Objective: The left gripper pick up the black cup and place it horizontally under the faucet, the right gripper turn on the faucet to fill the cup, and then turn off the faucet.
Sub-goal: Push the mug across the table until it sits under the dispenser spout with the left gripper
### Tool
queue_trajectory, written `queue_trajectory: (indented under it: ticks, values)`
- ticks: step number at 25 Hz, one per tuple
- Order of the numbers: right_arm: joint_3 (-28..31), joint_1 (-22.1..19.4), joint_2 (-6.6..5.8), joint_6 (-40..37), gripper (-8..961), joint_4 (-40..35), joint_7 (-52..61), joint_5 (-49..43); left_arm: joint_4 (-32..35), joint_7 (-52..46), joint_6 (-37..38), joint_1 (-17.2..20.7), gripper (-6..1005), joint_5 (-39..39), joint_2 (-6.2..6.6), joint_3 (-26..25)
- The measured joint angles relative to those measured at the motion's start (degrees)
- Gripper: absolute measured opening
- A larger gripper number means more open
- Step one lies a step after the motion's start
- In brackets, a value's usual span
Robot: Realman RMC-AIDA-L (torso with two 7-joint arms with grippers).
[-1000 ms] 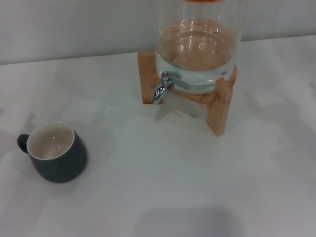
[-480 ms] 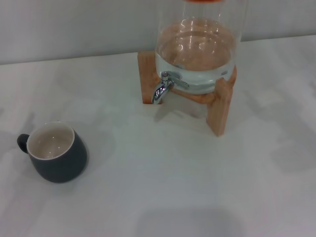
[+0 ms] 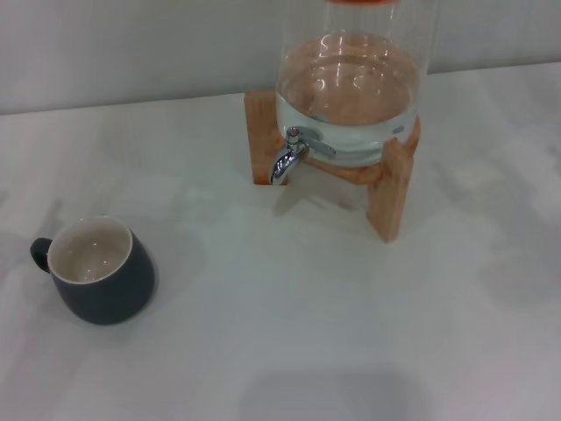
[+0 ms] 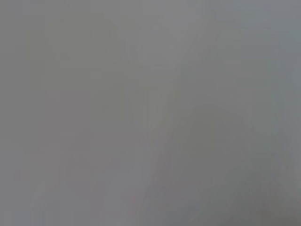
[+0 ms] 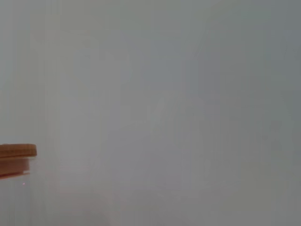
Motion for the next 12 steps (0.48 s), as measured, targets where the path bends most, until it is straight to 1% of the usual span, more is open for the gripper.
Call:
queue_trajectory:
  ticks: [12]
  values:
    - [0.0, 0.13, 0.0, 0.0, 678, 0.0, 0.0, 0.0, -0.07, 0.15, 0.09, -0.21, 890, 0.0, 0.0, 0.0]
